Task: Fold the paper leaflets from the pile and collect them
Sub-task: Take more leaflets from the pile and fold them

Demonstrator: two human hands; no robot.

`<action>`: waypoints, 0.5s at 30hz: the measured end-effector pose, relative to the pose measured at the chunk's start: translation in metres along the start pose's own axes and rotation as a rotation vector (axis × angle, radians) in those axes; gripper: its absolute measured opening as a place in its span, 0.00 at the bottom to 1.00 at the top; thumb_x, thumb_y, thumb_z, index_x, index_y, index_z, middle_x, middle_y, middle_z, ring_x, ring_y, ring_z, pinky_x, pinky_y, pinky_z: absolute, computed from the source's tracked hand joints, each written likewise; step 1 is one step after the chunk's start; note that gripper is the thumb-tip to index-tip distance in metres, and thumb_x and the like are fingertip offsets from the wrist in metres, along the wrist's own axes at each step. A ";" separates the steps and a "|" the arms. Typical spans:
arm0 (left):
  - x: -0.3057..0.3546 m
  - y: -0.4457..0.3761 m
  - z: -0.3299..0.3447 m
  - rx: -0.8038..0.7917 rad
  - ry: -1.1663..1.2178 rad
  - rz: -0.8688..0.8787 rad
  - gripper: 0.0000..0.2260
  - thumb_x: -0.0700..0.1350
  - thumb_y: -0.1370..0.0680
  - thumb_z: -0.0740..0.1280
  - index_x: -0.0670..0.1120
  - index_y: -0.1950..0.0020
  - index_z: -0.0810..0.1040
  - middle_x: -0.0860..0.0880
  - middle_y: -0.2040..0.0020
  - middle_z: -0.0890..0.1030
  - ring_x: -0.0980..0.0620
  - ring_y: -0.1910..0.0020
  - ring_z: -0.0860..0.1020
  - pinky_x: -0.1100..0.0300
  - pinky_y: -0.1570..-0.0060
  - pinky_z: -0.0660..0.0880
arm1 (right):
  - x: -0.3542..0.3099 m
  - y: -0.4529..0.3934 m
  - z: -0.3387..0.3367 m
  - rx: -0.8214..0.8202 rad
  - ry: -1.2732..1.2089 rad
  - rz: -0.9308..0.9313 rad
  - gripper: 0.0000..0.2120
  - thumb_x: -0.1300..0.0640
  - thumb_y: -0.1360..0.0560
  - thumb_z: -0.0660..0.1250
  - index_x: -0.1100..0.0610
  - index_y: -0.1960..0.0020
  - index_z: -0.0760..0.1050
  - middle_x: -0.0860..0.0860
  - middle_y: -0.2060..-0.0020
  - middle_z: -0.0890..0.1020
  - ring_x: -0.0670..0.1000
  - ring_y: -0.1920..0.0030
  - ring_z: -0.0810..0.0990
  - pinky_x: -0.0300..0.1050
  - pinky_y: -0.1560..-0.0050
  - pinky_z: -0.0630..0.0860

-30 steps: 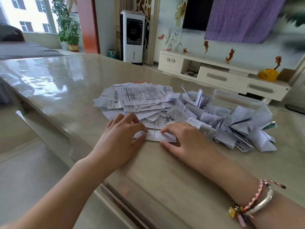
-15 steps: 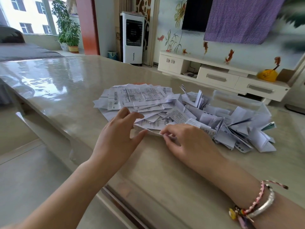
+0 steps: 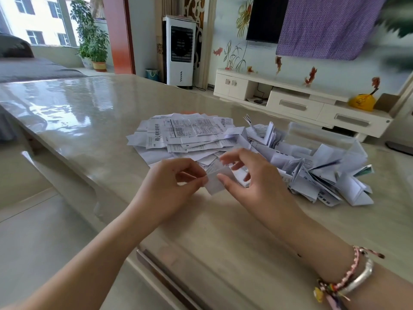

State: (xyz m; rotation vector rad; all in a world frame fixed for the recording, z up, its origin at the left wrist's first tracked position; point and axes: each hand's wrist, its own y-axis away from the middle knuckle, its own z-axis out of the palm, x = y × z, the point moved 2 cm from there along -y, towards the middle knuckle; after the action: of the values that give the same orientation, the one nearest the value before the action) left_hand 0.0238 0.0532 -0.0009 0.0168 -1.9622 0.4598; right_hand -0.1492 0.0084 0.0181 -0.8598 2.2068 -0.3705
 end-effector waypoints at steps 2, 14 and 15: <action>0.002 -0.001 -0.001 -0.009 0.101 -0.045 0.05 0.34 0.29 0.74 0.44 0.60 0.82 0.50 0.63 0.84 0.54 0.63 0.83 0.56 0.53 0.79 | 0.005 0.000 0.001 -0.013 -0.018 0.079 0.21 0.47 0.29 0.71 0.45 0.38 0.70 0.39 0.44 0.73 0.39 0.46 0.72 0.31 0.49 0.67; 0.012 0.001 -0.003 -0.086 0.317 -0.135 0.08 0.36 0.28 0.72 0.42 0.50 0.80 0.43 0.63 0.84 0.49 0.64 0.83 0.62 0.55 0.78 | 0.004 -0.009 0.001 -0.083 -0.640 0.230 0.04 0.62 0.25 0.68 0.59 0.59 0.79 0.49 0.69 0.83 0.44 0.65 0.80 0.34 0.58 0.75; 0.014 0.002 -0.001 -0.111 0.354 -0.160 0.06 0.36 0.28 0.71 0.40 0.52 0.79 0.42 0.64 0.83 0.49 0.65 0.83 0.62 0.56 0.79 | 0.002 -0.009 0.000 -0.073 -0.654 0.237 0.05 0.62 0.25 0.68 0.58 0.59 0.79 0.49 0.69 0.83 0.44 0.65 0.80 0.34 0.58 0.75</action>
State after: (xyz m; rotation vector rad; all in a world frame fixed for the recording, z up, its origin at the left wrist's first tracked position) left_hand 0.0188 0.0579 0.0110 0.0205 -1.6209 0.2300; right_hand -0.1462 0.0004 0.0209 -0.6289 1.6842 0.1026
